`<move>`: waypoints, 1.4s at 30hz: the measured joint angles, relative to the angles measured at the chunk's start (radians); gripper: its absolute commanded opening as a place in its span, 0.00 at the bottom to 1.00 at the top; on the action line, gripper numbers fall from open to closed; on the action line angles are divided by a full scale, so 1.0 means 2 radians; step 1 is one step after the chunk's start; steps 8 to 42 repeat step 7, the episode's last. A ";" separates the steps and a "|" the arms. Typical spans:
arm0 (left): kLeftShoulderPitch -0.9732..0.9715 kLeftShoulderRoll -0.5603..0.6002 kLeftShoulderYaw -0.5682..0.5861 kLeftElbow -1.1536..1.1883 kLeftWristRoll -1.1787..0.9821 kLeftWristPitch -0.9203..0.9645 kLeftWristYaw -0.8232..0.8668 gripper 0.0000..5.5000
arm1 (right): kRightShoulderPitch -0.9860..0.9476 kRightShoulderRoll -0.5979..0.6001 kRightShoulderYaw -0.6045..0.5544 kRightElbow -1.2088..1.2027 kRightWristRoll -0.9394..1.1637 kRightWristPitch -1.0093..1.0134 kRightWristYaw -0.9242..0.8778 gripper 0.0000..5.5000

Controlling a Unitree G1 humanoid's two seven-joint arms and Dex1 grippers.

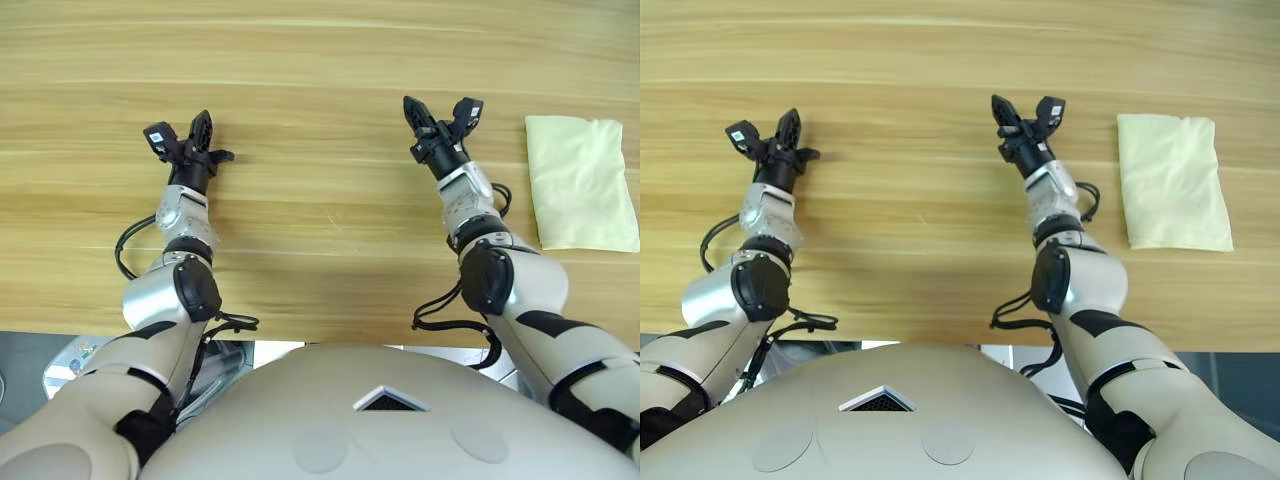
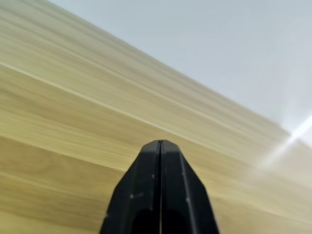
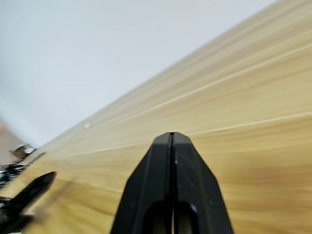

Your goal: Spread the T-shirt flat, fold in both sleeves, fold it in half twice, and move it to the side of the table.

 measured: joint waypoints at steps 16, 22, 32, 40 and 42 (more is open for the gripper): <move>-0.009 0.019 -0.067 0.000 0.106 0.013 0.172 0.01 | 0.000 -0.006 0.109 0.004 -0.189 -0.040 -0.293 0.00; -0.009 0.019 -0.067 0.000 0.106 0.013 0.172 0.01 | 0.000 -0.006 0.109 0.004 -0.189 -0.040 -0.293 0.00; -0.009 0.019 -0.067 0.000 0.106 0.013 0.172 0.01 | 0.000 -0.006 0.109 0.004 -0.189 -0.040 -0.293 0.00; -0.009 0.019 -0.067 0.000 0.106 0.013 0.172 0.01 | 0.000 -0.006 0.109 0.004 -0.189 -0.040 -0.293 0.00; -0.009 0.019 -0.067 0.000 0.106 0.013 0.172 0.01 | 0.000 -0.006 0.109 0.004 -0.189 -0.040 -0.293 0.00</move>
